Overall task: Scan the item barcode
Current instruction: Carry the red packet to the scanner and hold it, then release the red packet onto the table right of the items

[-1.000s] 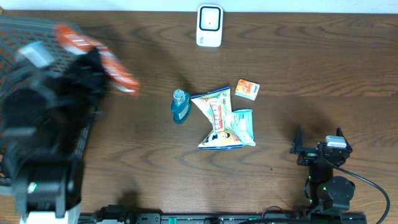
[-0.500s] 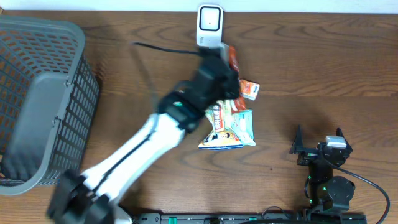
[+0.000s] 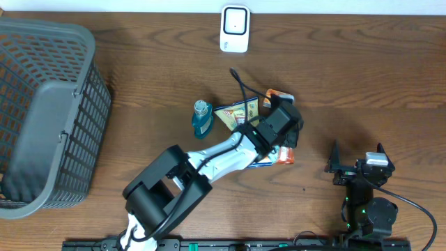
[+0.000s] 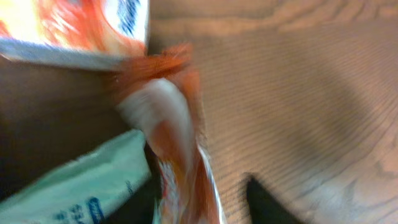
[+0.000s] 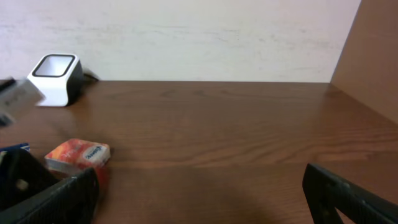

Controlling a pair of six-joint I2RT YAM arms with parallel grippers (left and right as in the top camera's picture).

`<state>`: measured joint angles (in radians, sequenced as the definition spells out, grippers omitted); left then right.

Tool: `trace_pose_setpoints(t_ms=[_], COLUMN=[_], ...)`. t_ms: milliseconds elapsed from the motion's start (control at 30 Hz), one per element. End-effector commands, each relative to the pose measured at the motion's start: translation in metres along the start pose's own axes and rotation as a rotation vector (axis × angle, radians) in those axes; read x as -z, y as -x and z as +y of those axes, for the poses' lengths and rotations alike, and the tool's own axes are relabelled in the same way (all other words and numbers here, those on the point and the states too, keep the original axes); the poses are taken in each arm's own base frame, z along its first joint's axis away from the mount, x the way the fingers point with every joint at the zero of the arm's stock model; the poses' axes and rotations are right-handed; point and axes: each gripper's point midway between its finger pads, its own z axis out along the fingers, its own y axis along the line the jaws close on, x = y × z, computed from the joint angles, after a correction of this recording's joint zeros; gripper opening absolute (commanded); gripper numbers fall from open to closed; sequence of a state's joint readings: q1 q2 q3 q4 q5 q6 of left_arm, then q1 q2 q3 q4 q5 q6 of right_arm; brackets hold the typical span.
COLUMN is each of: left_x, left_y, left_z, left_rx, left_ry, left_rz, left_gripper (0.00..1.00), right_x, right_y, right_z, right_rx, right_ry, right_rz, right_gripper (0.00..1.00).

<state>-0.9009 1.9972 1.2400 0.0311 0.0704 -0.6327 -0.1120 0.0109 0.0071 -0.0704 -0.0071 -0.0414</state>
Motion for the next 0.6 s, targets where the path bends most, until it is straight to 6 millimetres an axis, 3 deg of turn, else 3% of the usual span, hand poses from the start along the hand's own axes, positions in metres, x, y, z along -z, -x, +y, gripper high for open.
trace_pose_setpoints(t_ms=[0,167,233,433,533,567], left_x=[0.004,0.035,0.06,0.154,0.213,0.251], left_y=[0.011,0.029,0.042,0.09,0.126,0.152], left_z=[-0.001,-0.002,0.008,0.02,0.021,0.028], left_rx=[-0.011,-0.081,-0.106,-0.243,-0.287,-0.287], left_ry=[0.01,0.044,0.139,0.341,0.4,0.447], left_rz=[-0.038,-0.055,-0.088,-0.219,-0.334,-0.421], left_gripper=[0.75,0.98,1.0,0.99,0.99,0.99], right_x=[0.0,0.0,0.0,0.0,0.0,0.0], right_y=[-0.001,-0.001,-0.001,-0.001,-0.001,-0.001], right_z=[-0.001,-0.001,-0.001,-0.001,-0.001,-0.001], right_rx=[0.012,0.012,0.012,0.012,0.012,0.012], right_ry=[-0.005,-0.005,-0.005,-0.005,-0.005,-0.005], right_rz=[0.002,0.002,0.001,0.002,0.002,0.002], right_gripper=[0.99,0.99,0.99,0.99,0.99,0.99])
